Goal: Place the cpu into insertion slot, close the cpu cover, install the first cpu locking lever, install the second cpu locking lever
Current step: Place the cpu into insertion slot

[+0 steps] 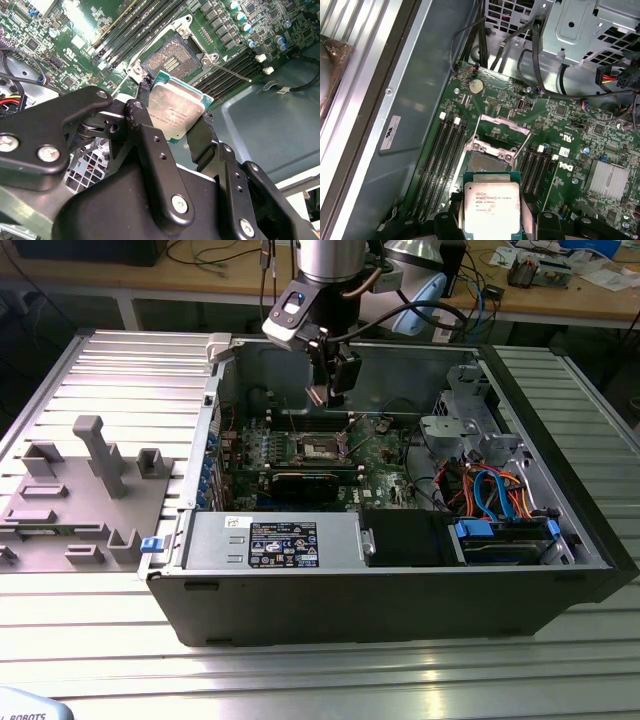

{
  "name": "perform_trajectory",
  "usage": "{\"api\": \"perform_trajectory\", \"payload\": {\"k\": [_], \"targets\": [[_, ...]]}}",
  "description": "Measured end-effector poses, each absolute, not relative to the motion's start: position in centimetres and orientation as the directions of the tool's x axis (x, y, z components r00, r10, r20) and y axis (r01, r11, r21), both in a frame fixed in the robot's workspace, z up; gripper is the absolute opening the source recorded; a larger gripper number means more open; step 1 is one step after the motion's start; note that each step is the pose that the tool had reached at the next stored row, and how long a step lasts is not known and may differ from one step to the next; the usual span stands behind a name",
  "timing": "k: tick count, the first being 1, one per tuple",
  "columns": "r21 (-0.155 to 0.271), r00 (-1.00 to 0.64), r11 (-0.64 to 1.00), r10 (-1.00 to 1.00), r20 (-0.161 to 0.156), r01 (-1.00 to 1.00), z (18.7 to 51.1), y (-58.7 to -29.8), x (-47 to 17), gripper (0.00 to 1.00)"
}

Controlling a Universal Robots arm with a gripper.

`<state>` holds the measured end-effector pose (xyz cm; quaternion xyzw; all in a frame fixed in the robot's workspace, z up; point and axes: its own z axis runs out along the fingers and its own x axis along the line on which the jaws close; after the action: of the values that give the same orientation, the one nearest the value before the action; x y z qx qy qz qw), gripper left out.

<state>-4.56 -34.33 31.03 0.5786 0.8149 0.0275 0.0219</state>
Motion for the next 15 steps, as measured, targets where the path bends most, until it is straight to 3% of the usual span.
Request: {"api": "perform_trajectory", "payload": {"k": [15], "targets": [[0.068, -0.305, 0.305, 0.952, -0.009, 0.950, 31.04, -34.33, -4.56, 0.54]]}}
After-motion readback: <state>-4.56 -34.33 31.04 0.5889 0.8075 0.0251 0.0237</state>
